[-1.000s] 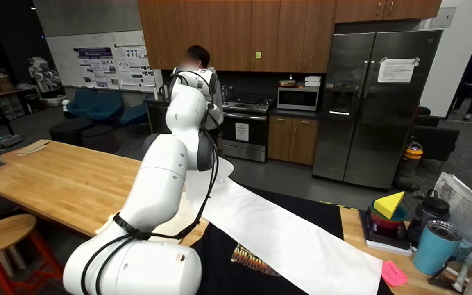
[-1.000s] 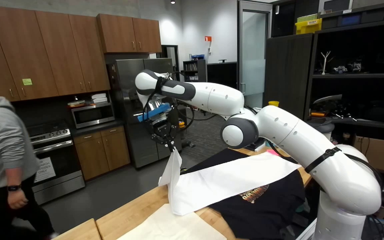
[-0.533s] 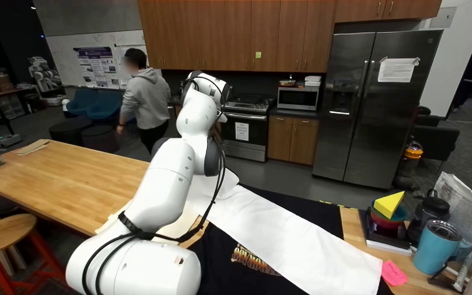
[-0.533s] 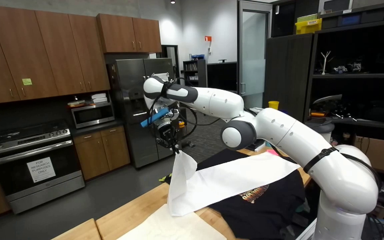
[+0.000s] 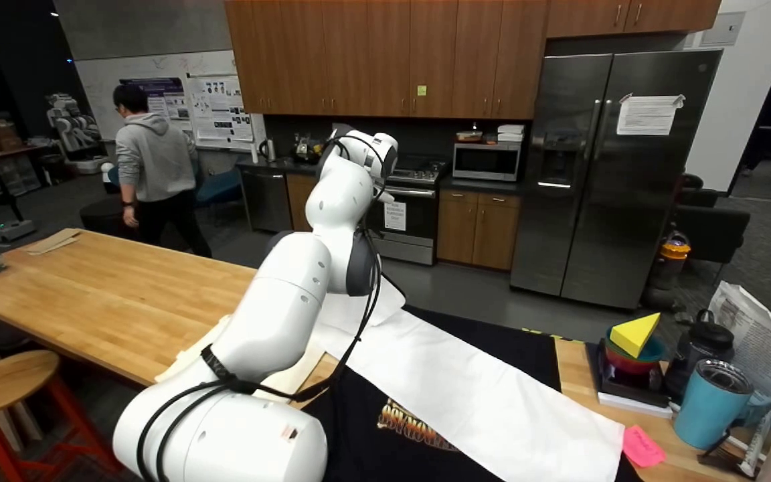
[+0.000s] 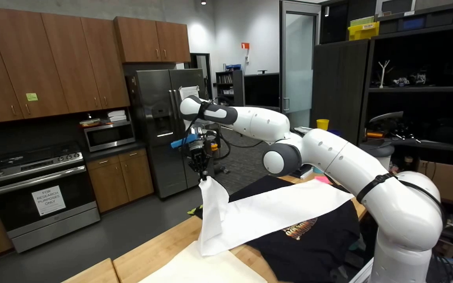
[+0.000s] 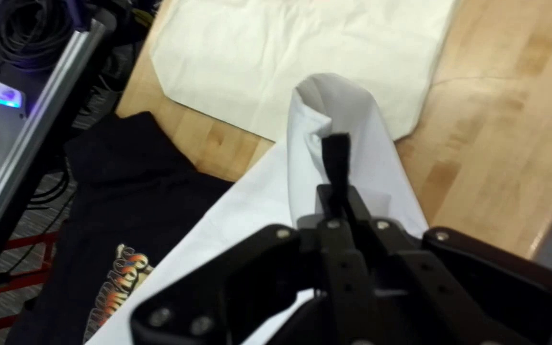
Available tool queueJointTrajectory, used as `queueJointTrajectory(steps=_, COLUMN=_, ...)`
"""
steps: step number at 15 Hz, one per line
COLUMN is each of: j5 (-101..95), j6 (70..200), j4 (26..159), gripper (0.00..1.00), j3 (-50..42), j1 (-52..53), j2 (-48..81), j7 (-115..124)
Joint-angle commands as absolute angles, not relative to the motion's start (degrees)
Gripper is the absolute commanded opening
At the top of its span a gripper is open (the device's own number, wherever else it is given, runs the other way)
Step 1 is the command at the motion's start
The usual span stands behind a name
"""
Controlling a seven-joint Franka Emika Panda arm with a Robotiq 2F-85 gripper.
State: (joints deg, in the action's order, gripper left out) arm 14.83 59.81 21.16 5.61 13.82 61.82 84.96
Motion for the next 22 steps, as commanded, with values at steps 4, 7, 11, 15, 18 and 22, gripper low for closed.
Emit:
queueJointTrajectory(steps=4, j5=5.8, j6=73.5, j4=20.7, gripper=0.01, j3=2.4, j1=14.4, j2=59.0, j7=77.9)
queueJointTrajectory(steps=7, j5=2.0, j6=78.4, j4=20.3, gripper=0.01, j3=0.9, j1=15.3, j2=57.7, j7=73.3)
queueJointTrajectory(steps=11, j5=-0.9, j6=86.9, j4=20.2, gripper=0.01, j3=-0.1, j1=16.0, j2=56.5, j7=66.9)
queueJointTrajectory(steps=15, j5=-0.5, j6=99.2, j4=20.2, gripper=0.01, j3=0.4, j1=16.0, j2=56.8, j7=61.8)
queueJointTrajectory(steps=18, j5=0.6, j6=109.4, j4=20.6, gripper=0.01, j3=1.3, j1=15.7, j2=57.4, j7=58.0)
queueJointTrajectory(steps=22, j5=2.9, j6=110.4, j4=22.6, gripper=0.01, j3=4.0, j1=15.5, j2=56.0, j7=48.0)
